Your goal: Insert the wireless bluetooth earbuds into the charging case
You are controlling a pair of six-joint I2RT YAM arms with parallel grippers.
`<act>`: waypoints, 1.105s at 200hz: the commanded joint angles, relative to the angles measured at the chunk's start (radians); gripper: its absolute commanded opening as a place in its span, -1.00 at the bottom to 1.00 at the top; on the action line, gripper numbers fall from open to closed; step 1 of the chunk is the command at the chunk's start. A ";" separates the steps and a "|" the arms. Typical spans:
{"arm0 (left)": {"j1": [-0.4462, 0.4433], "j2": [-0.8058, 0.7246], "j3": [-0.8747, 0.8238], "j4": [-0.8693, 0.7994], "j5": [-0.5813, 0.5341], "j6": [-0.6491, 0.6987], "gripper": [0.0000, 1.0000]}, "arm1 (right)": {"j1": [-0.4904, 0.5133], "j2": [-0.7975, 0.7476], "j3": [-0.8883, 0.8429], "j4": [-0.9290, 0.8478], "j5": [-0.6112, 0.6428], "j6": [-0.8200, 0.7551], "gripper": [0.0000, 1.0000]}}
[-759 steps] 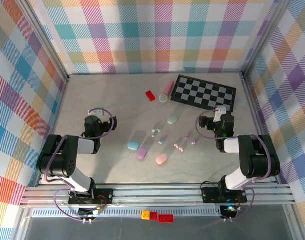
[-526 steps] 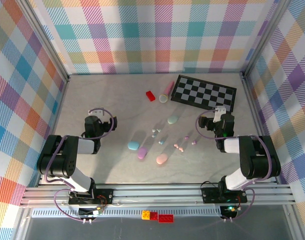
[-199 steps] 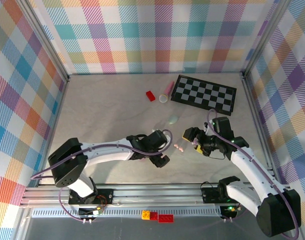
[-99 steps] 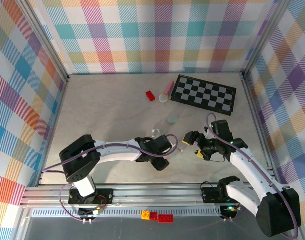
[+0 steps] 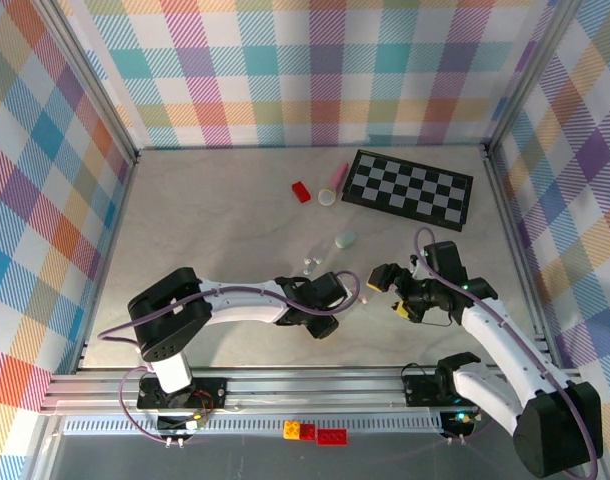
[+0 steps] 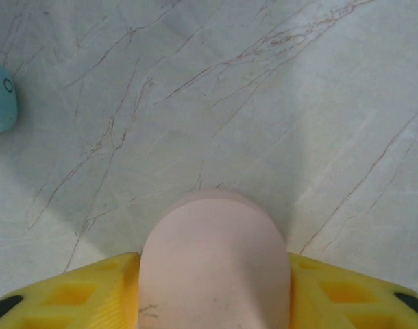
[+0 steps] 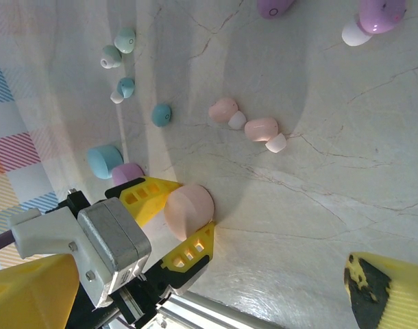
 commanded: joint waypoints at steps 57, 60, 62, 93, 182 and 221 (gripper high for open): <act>-0.009 -0.187 -0.097 0.125 -0.012 0.054 -0.27 | -0.024 -0.118 0.081 -0.121 0.056 -0.064 0.98; -0.008 -0.199 -0.101 0.134 -0.011 0.057 -0.28 | -0.029 -0.124 0.081 -0.118 0.044 -0.068 0.98; -0.009 -0.206 -0.104 0.140 -0.010 0.060 -0.28 | -0.031 -0.129 0.081 -0.116 0.036 -0.069 0.98; -0.007 -0.291 -0.139 0.234 0.011 0.118 -0.33 | -0.042 -0.156 0.076 -0.078 -0.103 -0.070 0.98; 0.020 -0.385 -0.191 0.419 0.185 0.248 -0.36 | -0.038 -0.035 0.073 0.064 -0.408 -0.050 0.75; 0.036 -0.380 -0.159 0.420 0.264 0.261 -0.38 | -0.018 0.007 0.073 0.081 -0.461 -0.075 0.45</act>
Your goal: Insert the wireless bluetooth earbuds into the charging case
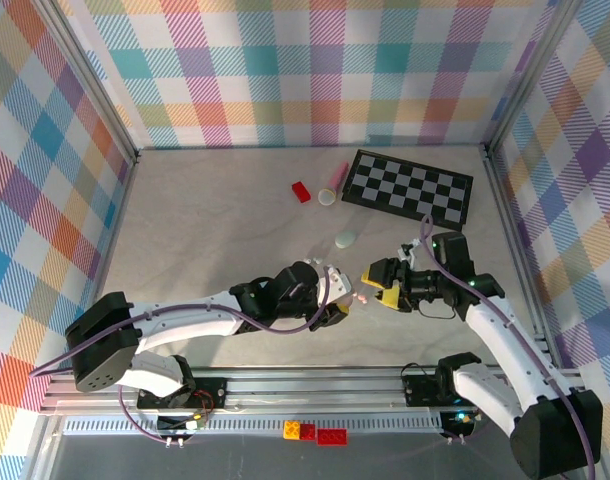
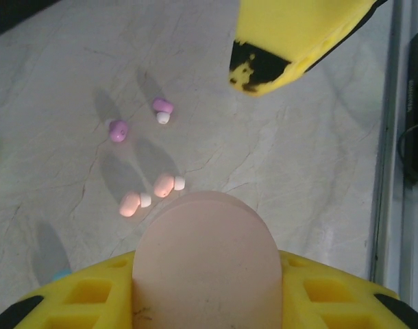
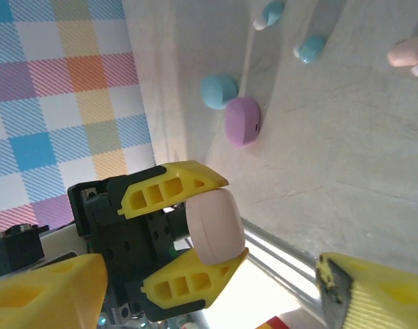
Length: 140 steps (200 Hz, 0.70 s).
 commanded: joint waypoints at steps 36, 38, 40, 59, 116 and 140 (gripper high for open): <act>0.016 -0.022 0.044 0.038 0.111 0.025 -0.38 | 0.047 0.019 -0.012 0.081 -0.129 -0.003 0.23; 0.016 -0.022 0.043 0.040 0.112 0.025 -0.38 | 0.050 0.020 -0.012 0.081 -0.130 -0.004 0.23; 0.016 -0.022 0.043 0.041 0.113 0.025 -0.39 | 0.053 0.021 -0.011 0.083 -0.131 -0.004 0.23; 0.018 -0.022 0.048 0.050 0.117 0.028 -0.38 | 0.080 0.031 -0.002 0.076 -0.130 -0.020 0.23; 0.019 -0.017 0.075 0.047 0.132 0.035 -0.39 | 0.115 0.072 0.003 0.064 -0.123 -0.054 0.14; 0.019 -0.005 0.087 0.050 0.146 0.032 -0.39 | 0.121 0.088 0.006 0.065 -0.133 -0.064 0.03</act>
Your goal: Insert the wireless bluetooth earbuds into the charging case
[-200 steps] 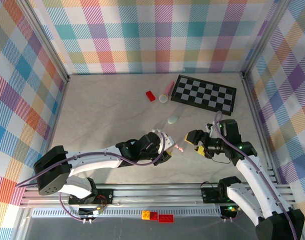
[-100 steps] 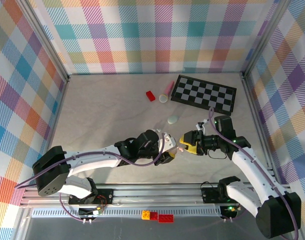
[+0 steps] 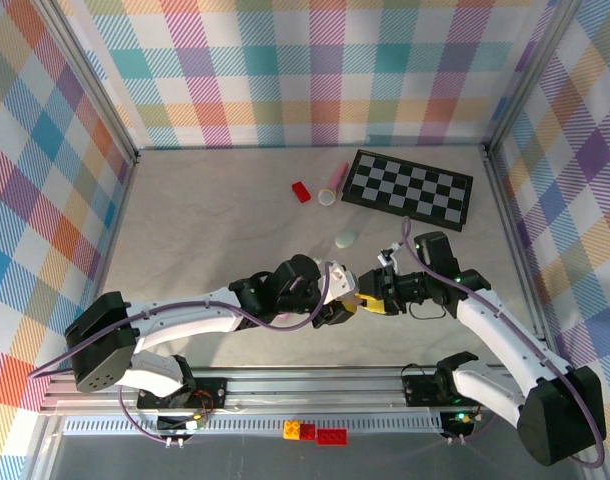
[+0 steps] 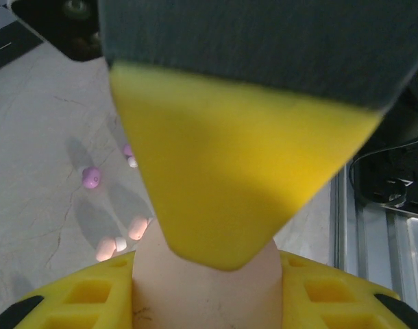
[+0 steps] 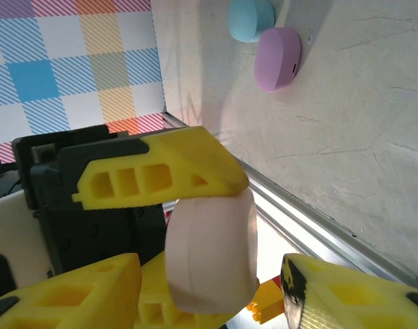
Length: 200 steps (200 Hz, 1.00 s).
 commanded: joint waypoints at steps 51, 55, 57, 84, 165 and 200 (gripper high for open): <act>0.011 0.009 0.053 0.044 0.043 0.007 -0.38 | 0.009 0.016 0.007 0.010 -0.057 -0.036 -0.19; 0.011 0.011 0.055 0.045 0.042 0.007 -0.38 | 0.010 0.016 0.007 0.008 -0.057 -0.039 -0.20; 0.011 0.013 0.056 0.043 0.043 0.007 -0.38 | 0.009 0.016 0.006 0.008 -0.057 -0.039 -0.21; 0.011 0.022 0.059 0.048 0.047 0.005 -0.37 | 0.009 0.015 0.014 0.006 -0.061 -0.040 -0.33; 0.086 -0.037 -0.023 0.268 0.069 -0.184 0.57 | -0.014 -0.021 0.039 0.175 -0.016 0.118 -0.65; 0.148 -0.099 -0.092 0.462 0.017 -0.256 0.94 | -0.072 -0.007 0.050 0.363 -0.035 0.263 -0.73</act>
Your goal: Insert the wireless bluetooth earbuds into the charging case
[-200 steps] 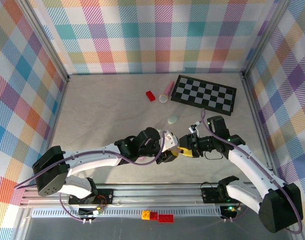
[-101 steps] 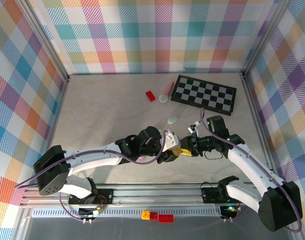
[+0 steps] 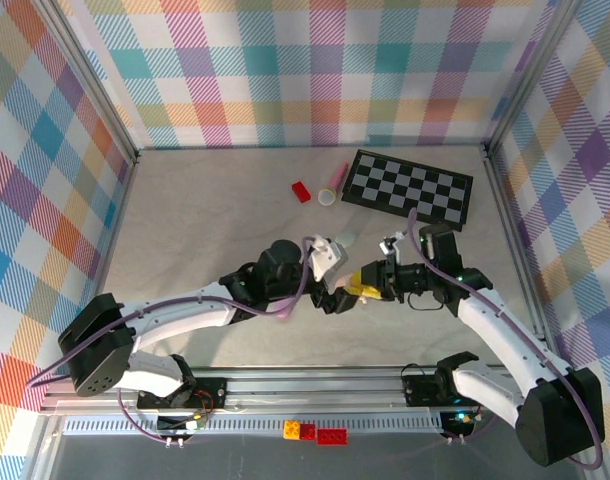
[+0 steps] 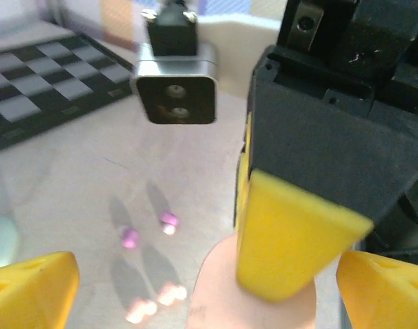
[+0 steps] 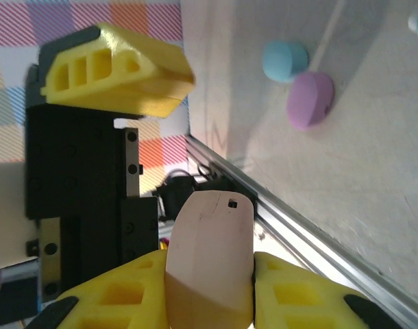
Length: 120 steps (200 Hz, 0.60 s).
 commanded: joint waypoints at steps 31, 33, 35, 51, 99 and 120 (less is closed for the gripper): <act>0.112 -0.057 -0.066 0.395 -0.054 -0.119 0.99 | -0.065 0.040 0.040 0.460 -0.031 0.336 -0.77; 0.118 -0.054 -0.064 0.404 -0.049 -0.121 1.00 | -0.065 0.044 0.041 0.476 -0.029 0.347 -0.77; 0.123 -0.050 -0.062 0.412 -0.043 -0.123 0.99 | -0.065 0.049 0.044 0.491 -0.027 0.358 -0.78; 0.163 -0.021 -0.045 0.481 0.015 -0.145 0.99 | -0.066 0.104 0.056 0.634 -0.011 0.454 -0.80; 0.253 0.190 -0.014 0.942 0.202 -0.365 0.75 | -0.066 0.225 0.129 0.857 -0.038 0.630 -0.80; 0.265 0.241 0.018 1.000 0.258 -0.388 0.69 | -0.065 0.229 0.158 0.837 -0.046 0.640 -0.81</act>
